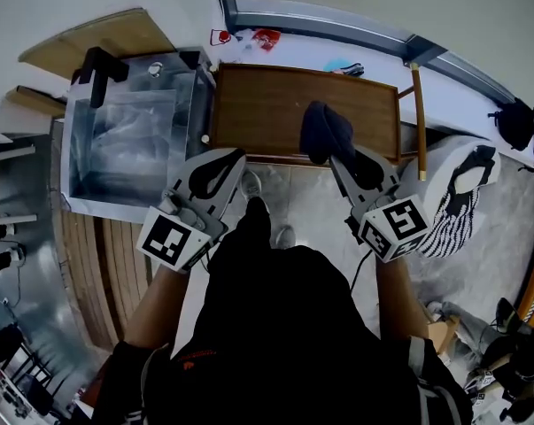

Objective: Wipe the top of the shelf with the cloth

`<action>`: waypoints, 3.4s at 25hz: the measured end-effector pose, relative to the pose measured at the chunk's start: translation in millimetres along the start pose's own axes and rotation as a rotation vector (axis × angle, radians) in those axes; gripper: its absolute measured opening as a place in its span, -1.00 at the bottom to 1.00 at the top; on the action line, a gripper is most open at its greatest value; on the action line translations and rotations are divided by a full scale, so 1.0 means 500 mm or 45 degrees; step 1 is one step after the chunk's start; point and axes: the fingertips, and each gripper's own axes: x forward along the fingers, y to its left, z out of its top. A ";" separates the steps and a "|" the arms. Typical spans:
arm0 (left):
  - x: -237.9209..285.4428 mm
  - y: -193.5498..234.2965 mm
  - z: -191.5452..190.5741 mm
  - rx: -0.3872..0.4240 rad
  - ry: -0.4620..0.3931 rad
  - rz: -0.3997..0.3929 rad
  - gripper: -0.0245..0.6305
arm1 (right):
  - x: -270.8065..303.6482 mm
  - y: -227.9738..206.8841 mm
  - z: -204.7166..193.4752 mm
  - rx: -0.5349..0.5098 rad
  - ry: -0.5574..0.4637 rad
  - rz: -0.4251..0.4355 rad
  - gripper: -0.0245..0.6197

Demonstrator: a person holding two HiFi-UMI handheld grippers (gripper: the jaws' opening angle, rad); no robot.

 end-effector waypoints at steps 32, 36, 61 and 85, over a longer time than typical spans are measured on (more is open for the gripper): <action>0.076 0.273 -0.084 -0.226 0.053 -0.057 -0.87 | 0.398 -0.031 0.032 -0.105 0.149 0.080 -0.67; 0.093 0.286 -0.110 -0.222 0.076 -0.013 -0.87 | 0.435 -0.052 0.006 -0.128 0.172 0.109 -0.67; 0.129 0.384 -0.237 -0.269 0.138 0.196 -0.87 | 0.754 -0.099 -0.229 -0.155 0.422 0.281 -0.67; 0.212 0.294 -0.291 -0.304 0.220 0.024 -0.87 | 0.698 -0.262 -0.369 -0.029 0.553 0.068 -0.67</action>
